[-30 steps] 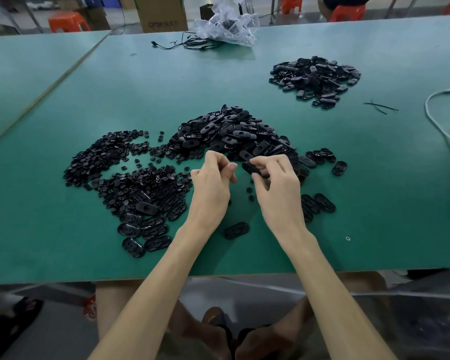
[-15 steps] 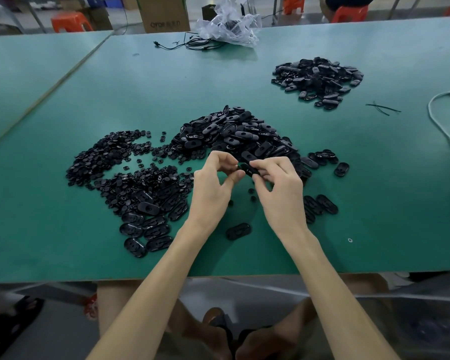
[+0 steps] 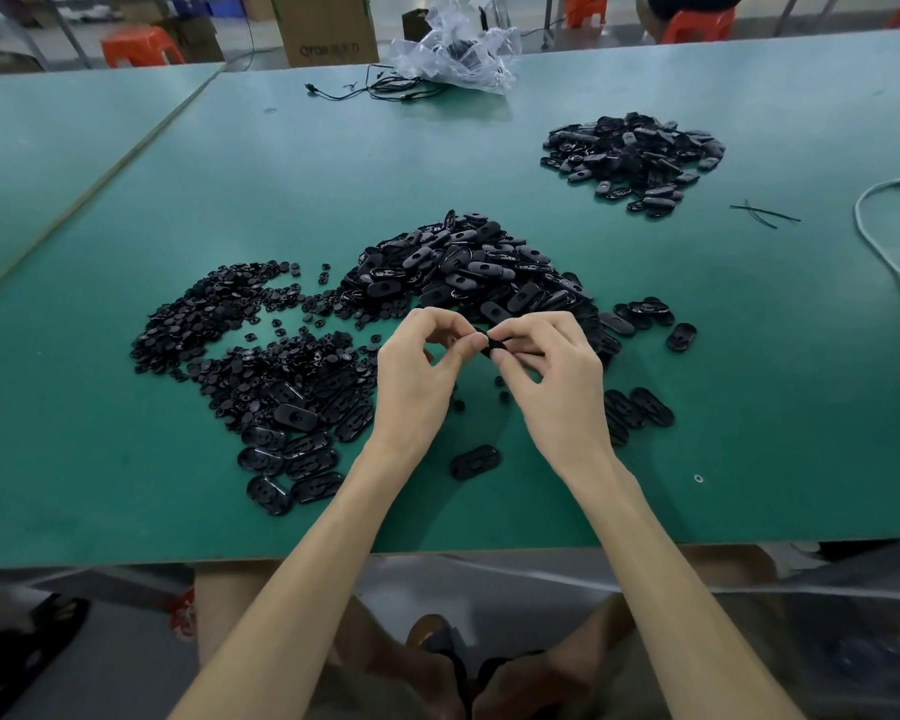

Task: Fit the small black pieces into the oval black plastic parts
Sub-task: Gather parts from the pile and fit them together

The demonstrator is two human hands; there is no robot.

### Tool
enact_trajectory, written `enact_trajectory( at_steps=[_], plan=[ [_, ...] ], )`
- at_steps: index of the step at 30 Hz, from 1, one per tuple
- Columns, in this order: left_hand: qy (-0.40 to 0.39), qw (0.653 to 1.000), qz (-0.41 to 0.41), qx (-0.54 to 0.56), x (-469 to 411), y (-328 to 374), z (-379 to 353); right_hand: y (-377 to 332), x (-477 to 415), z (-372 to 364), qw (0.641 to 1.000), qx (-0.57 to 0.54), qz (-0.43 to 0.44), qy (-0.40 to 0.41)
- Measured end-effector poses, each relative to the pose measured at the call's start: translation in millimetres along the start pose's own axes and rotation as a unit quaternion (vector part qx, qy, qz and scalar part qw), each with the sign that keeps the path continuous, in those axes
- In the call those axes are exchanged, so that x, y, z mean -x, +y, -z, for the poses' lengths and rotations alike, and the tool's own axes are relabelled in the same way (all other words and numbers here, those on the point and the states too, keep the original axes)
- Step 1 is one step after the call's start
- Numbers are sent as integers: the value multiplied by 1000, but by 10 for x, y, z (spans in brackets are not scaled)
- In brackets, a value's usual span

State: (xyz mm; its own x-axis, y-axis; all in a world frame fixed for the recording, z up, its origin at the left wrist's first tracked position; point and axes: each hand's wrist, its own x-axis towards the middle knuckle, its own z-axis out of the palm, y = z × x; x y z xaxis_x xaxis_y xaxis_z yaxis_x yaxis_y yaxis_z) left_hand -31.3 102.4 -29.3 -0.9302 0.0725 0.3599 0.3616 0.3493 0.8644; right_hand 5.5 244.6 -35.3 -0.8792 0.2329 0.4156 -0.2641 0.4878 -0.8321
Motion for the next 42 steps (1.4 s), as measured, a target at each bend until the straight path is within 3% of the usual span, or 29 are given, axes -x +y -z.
enact_trajectory(
  at_steps=[23,33,42],
  plan=[
    [-50,983,56,168,-33,-97,13,-2,-4,12,999,-32,-4,-21],
    [-51,987,40,144,-34,-63,3,-5,-9,29,996,-60,-58,20],
    [-13,989,50,139,-25,-53,13,-4,-6,22,998,-21,-57,2]
  ],
)
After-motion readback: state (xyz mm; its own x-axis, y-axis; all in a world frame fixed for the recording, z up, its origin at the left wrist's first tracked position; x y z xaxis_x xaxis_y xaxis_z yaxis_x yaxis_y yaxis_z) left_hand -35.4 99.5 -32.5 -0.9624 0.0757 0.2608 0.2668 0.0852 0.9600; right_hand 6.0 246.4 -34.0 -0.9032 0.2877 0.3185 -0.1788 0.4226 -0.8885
